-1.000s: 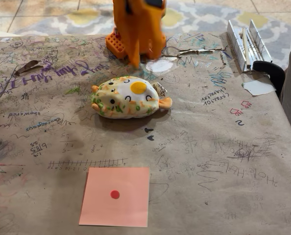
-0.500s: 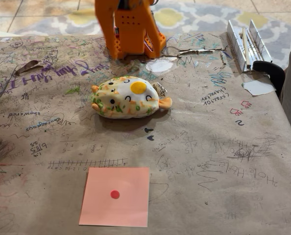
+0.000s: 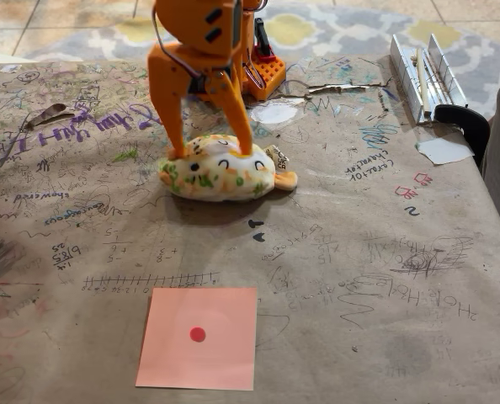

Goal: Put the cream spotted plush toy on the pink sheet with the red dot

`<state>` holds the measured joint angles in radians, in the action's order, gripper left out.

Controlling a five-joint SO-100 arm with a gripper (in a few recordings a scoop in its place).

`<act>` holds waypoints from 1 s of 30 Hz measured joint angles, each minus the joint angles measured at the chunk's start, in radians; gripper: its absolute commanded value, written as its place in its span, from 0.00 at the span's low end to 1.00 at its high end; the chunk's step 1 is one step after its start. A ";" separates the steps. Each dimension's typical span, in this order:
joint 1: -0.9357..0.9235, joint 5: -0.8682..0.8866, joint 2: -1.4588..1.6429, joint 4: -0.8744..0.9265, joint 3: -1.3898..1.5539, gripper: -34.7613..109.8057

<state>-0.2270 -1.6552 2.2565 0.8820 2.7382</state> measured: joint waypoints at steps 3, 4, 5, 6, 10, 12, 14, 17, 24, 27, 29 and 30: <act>0.003 0.060 -0.023 -0.034 -0.015 0.24; 0.012 0.080 -0.021 -0.044 -0.009 0.24; 0.015 0.097 -0.012 -0.058 -0.003 0.24; 0.017 0.117 0.008 -0.074 0.011 0.24; 0.043 0.218 0.179 -0.167 0.114 0.24; 0.067 0.295 0.345 -0.282 0.239 0.24; 0.087 0.356 0.520 -0.334 0.299 0.24; 0.097 0.430 0.739 -0.354 0.288 0.24; 0.072 0.411 1.046 -0.663 0.161 0.24; 0.064 0.411 1.078 -0.853 0.054 0.24; 0.057 0.433 1.091 -0.922 -0.040 0.24; 0.057 0.440 1.100 -0.939 -0.086 0.24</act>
<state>-0.1703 -1.2149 3.3563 -0.0568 2.6523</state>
